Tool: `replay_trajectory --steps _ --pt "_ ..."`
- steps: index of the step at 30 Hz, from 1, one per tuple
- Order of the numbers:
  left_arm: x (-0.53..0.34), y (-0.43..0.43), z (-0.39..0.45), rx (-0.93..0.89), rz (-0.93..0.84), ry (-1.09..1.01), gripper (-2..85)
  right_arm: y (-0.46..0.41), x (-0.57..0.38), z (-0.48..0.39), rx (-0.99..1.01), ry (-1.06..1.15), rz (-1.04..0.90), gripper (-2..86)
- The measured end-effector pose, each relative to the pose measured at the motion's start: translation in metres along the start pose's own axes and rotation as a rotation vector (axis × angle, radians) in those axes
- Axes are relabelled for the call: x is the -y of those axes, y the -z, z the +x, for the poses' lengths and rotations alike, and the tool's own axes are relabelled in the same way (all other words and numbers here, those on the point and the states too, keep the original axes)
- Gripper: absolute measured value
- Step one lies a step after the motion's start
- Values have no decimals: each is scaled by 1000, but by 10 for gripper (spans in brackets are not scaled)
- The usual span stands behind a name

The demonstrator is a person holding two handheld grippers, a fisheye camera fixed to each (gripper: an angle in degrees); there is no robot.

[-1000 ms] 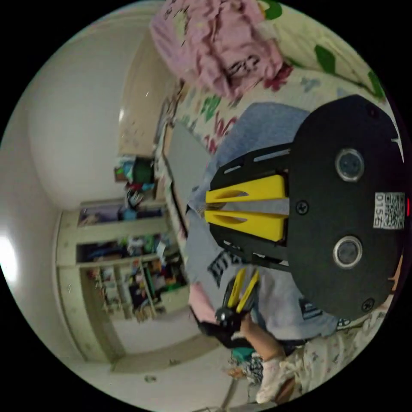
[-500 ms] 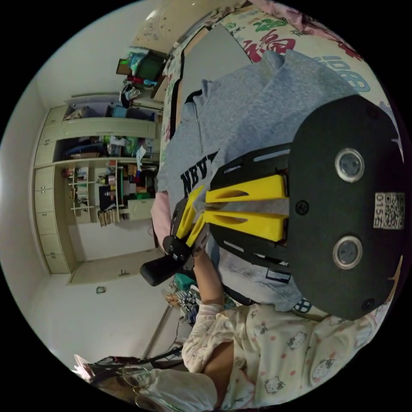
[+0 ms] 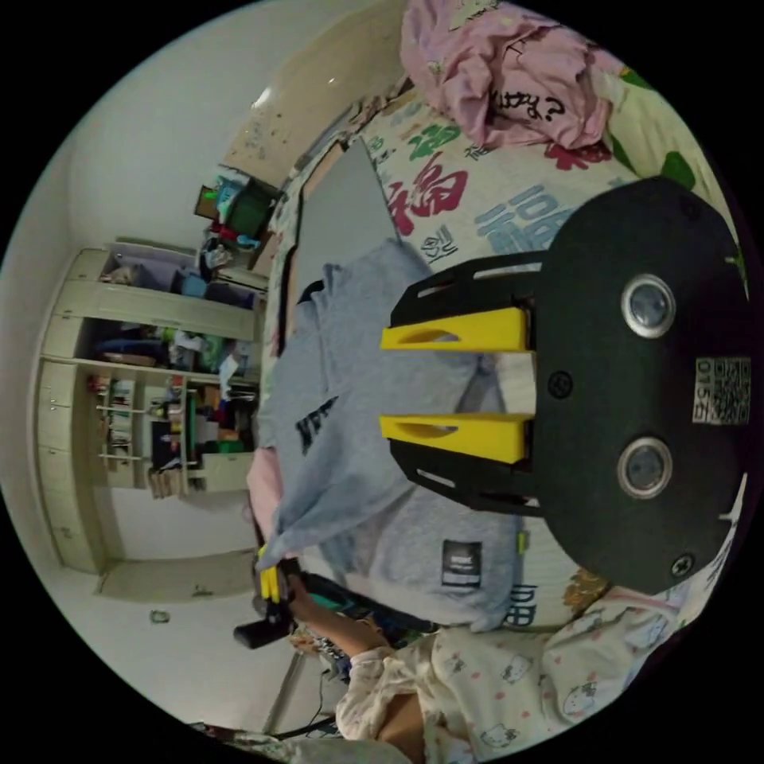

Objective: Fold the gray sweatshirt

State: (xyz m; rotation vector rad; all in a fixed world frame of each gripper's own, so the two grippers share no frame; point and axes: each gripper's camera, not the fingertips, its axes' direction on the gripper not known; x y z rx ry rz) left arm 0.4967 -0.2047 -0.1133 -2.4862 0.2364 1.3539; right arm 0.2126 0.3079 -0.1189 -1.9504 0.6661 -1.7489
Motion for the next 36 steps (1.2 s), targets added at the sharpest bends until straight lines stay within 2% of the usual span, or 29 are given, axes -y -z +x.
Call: replay_trajectory --steps 6,9,11,14,17,27,30,32,34,36 --pt "-66 -9 29 -6 -76 110 7 -82 6 0 72 121 -260 137" --pt "-80 -24 43 -9 -96 121 7 -122 12 -5 -8 164 -370 132" --pt "-83 -35 50 -14 -107 122 7 -147 18 -5 -109 164 -418 97" --pt "-89 -52 59 -55 -137 102 8 -165 23 0 -171 160 -428 39" --pt "-95 -71 63 -124 -191 69 7 -181 26 5 -165 166 -441 26" --pt "-108 -116 51 -259 -325 5 3 -207 43 19 -154 172 -478 44" --pt "-114 -96 26 -242 -230 84 0 -171 66 -9 -110 246 -357 53" --pt "-114 -93 7 -226 -157 159 -1 -143 96 -58 -66 365 -125 41" --pt "-108 -103 -8 -199 -124 219 -1 -137 116 -97 -24 442 54 17" --pt "-92 -137 -21 -231 -115 285 -1 -150 137 -135 27 549 110 -1"
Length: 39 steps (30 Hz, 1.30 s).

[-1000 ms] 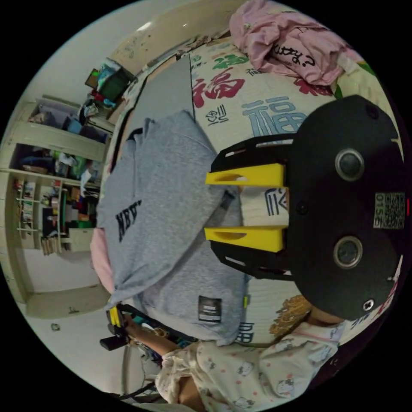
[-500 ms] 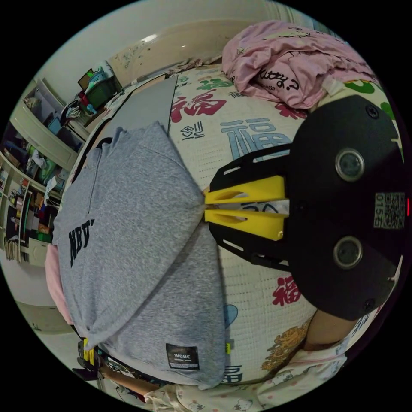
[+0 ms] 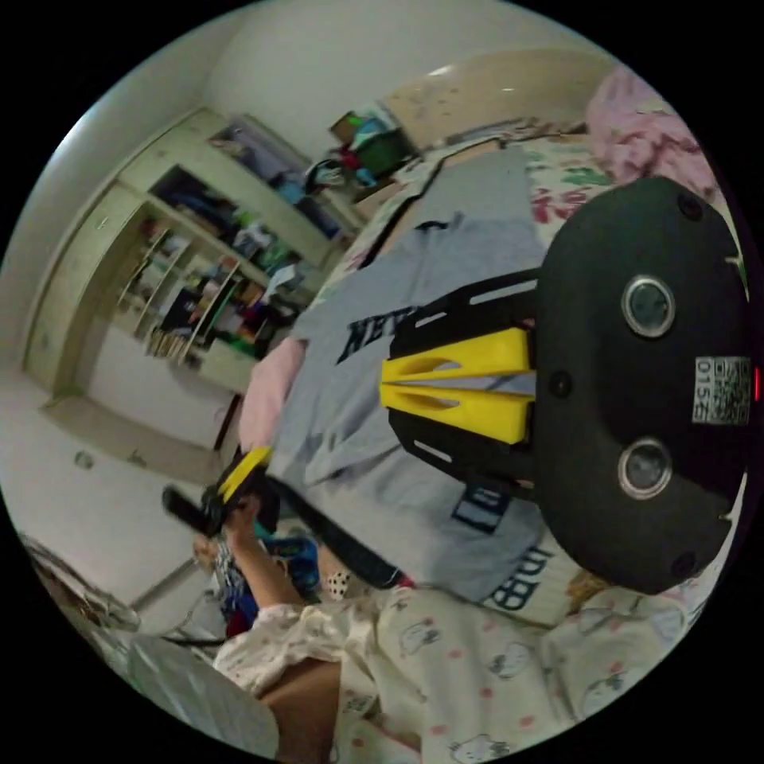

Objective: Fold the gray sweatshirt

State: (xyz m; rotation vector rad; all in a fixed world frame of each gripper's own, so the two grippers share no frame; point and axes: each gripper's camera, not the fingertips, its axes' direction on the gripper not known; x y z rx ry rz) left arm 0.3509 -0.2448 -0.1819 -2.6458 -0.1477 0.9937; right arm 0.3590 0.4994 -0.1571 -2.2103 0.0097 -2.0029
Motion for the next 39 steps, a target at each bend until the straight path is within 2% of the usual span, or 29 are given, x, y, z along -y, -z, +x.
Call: replay_trajectory --steps 2,5,9,12,16,18,20,22,24,27,33,39 --pt "20 -34 -7 -92 -26 8 -1 -44 48 -14 136 112 -62 -8" --pt "42 -102 -17 -174 -133 4 -1 -110 96 -6 307 139 -193 -10" --pt "40 -175 -29 -127 -315 -1 -1 -179 109 9 459 82 -247 -10" --pt "39 -192 -33 -113 -336 -16 -1 -218 91 2 590 119 -310 -10" --pt "44 -212 -36 -107 -369 -52 0 -214 82 21 639 122 -260 -10" --pt "44 -218 -46 -147 -364 -42 2 -202 82 36 657 94 -175 -10" --pt "43 -215 -58 -191 -329 -36 5 -192 76 56 577 39 -43 -9" --pt "44 -206 -82 -197 -267 13 10 -198 69 66 463 -6 6 -8" --pt "48 -191 -138 -125 -146 159 22 -220 65 72 377 -45 -49 -7" --pt "49 -191 -229 -29 -15 432 52 -254 69 76 437 -30 -194 -6" --pt "55 -252 -380 52 72 872 114 -264 74 92 454 -44 -200 -6" --pt "97 -298 -461 263 23 967 136 -272 78 111 508 -76 -200 -5"
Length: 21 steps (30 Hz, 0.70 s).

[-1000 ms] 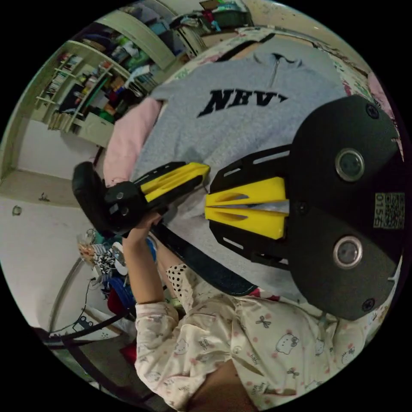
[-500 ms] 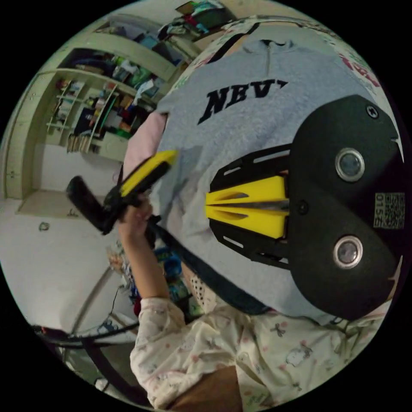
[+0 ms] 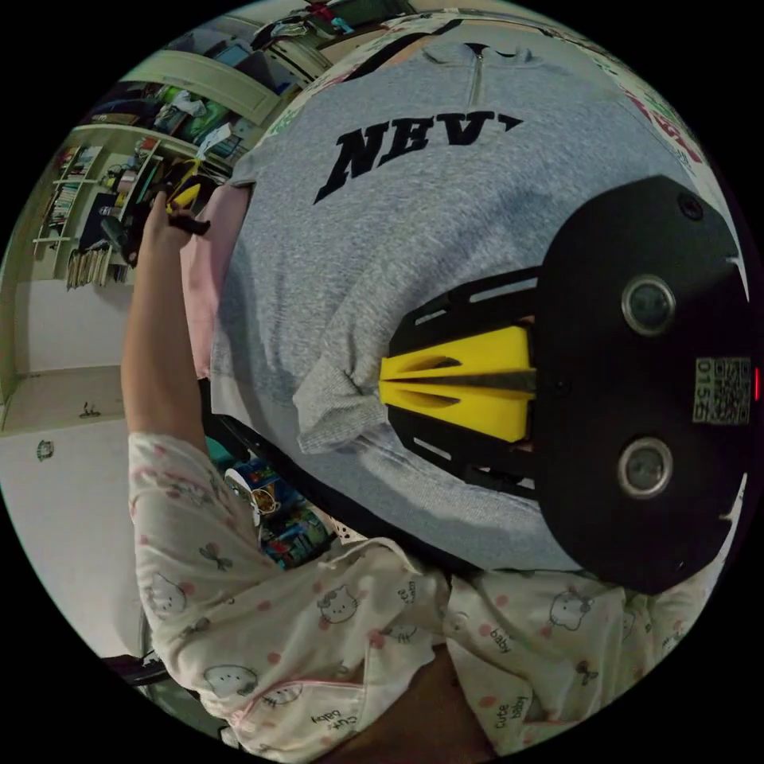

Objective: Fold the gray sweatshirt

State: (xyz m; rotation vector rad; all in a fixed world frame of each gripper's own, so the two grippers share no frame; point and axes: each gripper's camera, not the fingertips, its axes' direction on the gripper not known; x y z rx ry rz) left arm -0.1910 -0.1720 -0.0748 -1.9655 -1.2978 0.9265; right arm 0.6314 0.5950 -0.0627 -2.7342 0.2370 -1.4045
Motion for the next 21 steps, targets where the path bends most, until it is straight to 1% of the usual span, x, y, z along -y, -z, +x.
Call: replay_trajectory --steps 4,5,6,8,9,12,13,15,16,17,19,21 --pt "34 -32 -7 78 -16 38 155 3 5 3 -5 2 1 -6" --pt "42 -47 -12 130 -50 37 168 3 6 5 1 -1 1 -6" --pt "50 -68 -26 156 -150 116 183 4 7 6 6 -3 2 -6" --pt "61 -89 -43 135 -261 198 181 6 9 12 36 -17 4 -5" --pt "69 -92 -48 150 -288 233 169 7 9 13 44 -20 4 -5" --pt "82 -101 -46 175 -351 249 132 10 12 14 55 -25 4 -5" --pt "83 -101 -45 192 -355 254 118 11 14 12 49 -22 2 -5" --pt "84 -96 -42 238 -370 243 30 12 16 9 39 -18 1 -5" --pt "84 -94 -41 221 -367 236 23 13 17 7 35 -17 0 -5" --pt "82 -86 -41 183 -332 242 8 14 18 6 39 -19 0 -6" --pt "80 -73 -32 164 -275 230 1 16 20 6 56 -27 0 -6" --pt "76 -46 -2 175 -147 153 -3 18 21 5 67 -32 -1 -6"
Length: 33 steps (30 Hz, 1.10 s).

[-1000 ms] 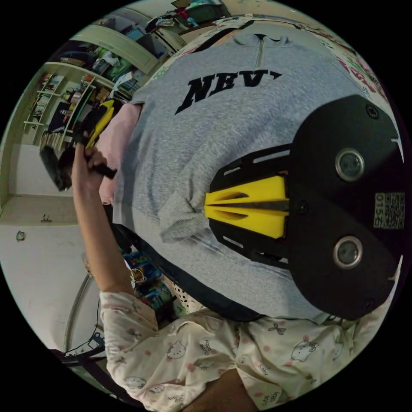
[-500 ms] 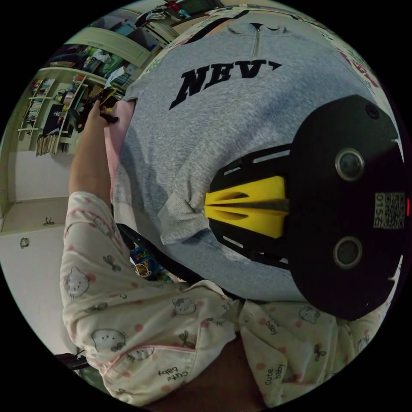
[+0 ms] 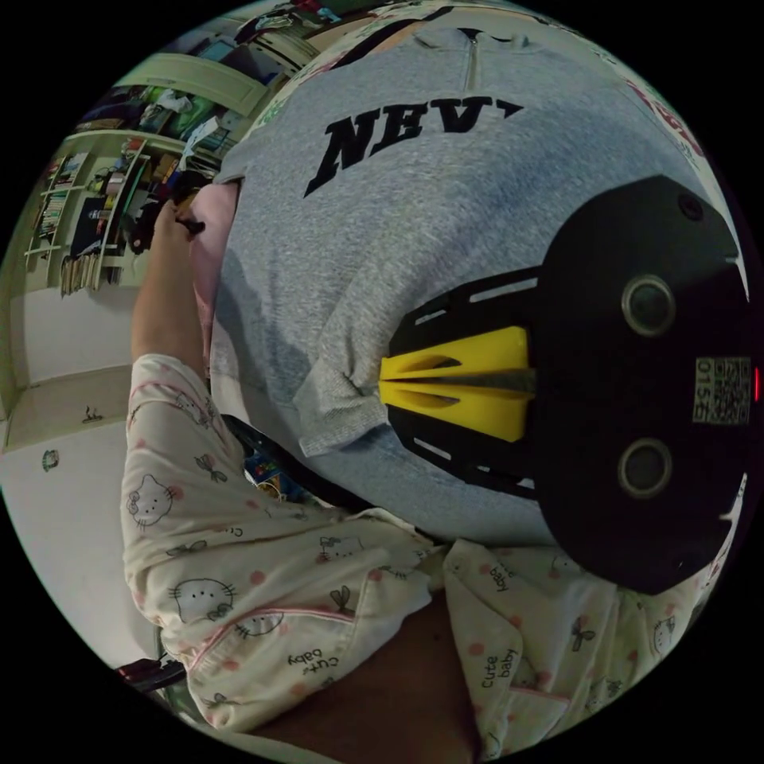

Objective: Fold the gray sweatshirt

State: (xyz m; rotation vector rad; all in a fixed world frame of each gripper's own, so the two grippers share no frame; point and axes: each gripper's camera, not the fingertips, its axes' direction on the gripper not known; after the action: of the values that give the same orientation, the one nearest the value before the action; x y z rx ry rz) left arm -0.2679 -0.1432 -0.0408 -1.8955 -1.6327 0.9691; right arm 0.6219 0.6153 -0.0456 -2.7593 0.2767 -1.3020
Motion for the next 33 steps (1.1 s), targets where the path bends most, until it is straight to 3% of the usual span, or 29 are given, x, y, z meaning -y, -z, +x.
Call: replay_trajectory --steps 5,7,9,12,14,18,20,24,29,33 --pt "-42 77 100 167 293 -350 -3 5 4 -13 0 -1 -2 -6" --pt "-94 114 160 148 481 -654 -3 7 4 -19 1 -1 -2 -5" --pt "-214 149 237 127 590 -1214 -3 8 5 -24 4 -3 -2 -5" --pt "-363 133 262 170 433 -1778 -3 11 6 -36 1 -1 -2 -5" --pt "-400 117 248 218 399 -1837 -2 13 6 -48 -11 7 0 -4" --pt "-391 106 205 146 374 -1622 -2 19 5 -69 -7 39 16 1" --pt "-388 121 194 85 383 -1611 -2 31 1 -81 4 65 58 12" --pt "-382 137 186 64 368 -1586 -1 77 -9 -92 -49 51 126 97" --pt "-386 151 179 85 381 -1610 0 142 -64 -67 -580 -287 278 136" --pt "-379 163 175 82 353 -1603 5 137 -82 -38 -616 -463 167 163"
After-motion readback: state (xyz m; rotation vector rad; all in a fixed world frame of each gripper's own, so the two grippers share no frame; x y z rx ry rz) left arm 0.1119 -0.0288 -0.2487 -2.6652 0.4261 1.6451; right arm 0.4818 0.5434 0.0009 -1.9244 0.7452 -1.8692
